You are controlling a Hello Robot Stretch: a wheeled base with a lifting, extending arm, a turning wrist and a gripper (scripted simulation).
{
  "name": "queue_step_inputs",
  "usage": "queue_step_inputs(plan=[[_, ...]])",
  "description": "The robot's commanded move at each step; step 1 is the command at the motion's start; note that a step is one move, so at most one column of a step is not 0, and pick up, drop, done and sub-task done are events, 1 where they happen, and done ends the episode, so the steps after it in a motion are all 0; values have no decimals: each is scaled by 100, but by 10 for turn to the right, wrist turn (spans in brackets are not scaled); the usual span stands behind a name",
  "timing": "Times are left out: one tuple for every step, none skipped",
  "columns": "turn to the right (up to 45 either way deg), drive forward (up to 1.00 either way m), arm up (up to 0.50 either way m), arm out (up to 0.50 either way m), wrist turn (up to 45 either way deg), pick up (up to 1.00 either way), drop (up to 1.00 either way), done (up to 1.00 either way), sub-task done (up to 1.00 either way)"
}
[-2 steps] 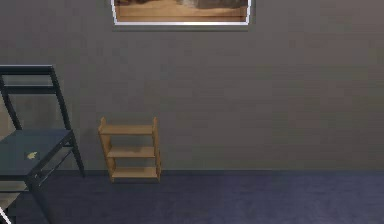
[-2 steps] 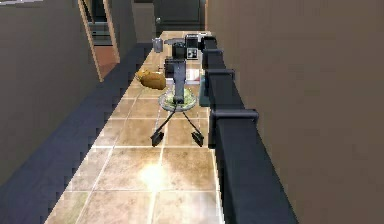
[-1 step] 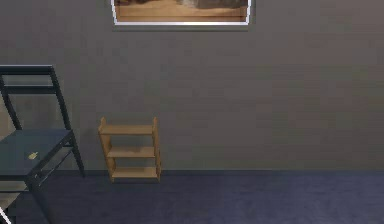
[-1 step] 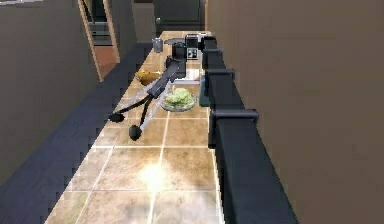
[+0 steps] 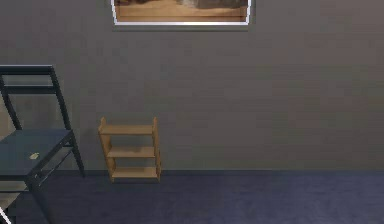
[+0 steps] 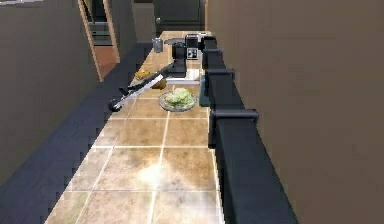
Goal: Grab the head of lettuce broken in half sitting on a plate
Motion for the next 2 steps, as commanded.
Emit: queue_step_inputs(plan=[[0,0,0,0,450,0,0,0,0],[0,0,0,0,360,0,0,0,0]])
